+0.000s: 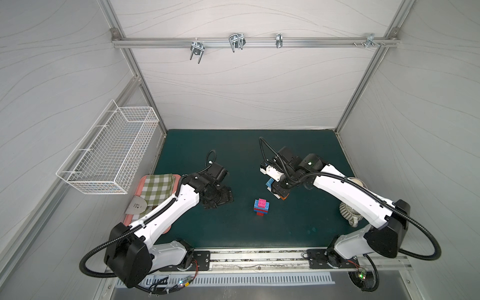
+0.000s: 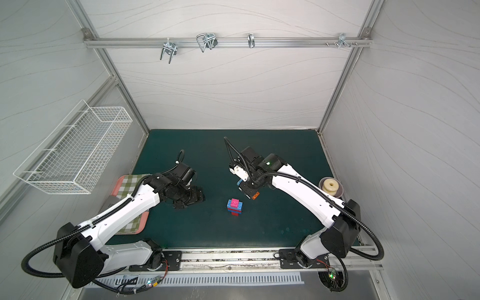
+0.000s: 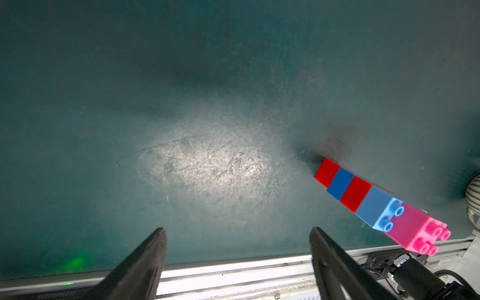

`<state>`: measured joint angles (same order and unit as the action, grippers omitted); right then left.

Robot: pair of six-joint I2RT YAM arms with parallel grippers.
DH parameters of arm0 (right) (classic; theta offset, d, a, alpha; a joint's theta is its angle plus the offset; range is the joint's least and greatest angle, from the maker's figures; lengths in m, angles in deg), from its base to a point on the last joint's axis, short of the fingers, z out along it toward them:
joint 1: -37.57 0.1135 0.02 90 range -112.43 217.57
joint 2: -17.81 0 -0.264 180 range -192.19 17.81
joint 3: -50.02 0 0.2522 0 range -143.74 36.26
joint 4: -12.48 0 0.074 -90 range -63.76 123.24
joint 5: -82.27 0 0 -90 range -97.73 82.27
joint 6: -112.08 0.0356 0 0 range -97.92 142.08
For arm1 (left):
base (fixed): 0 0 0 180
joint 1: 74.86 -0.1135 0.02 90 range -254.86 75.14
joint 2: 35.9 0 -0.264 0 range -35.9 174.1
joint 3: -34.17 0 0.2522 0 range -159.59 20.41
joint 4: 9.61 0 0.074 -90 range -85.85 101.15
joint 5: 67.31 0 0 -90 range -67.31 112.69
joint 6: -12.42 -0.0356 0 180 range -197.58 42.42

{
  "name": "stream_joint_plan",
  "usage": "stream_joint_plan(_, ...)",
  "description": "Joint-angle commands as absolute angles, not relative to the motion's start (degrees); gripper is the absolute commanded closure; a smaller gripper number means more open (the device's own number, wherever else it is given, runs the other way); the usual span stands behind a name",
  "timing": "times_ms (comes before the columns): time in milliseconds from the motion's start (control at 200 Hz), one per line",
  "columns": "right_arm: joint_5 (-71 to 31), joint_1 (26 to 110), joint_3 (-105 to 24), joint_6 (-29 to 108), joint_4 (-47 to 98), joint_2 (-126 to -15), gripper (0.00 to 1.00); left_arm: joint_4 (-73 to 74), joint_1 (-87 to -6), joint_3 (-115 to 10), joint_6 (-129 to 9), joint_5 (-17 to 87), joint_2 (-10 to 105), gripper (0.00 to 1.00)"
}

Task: Assemble a carrot with lego
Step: Assemble the lego brick with the lego brick.

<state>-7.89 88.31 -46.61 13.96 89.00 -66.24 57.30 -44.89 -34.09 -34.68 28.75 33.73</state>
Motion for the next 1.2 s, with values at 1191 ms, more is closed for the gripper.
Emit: stream_joint_plan(1191, -8.05, 97.07, -62.31, -4.65, 100.38, -85.81, 1.00, 58.21, -53.06, -27.18, -41.32, 32.88, 24.73, 0.13)
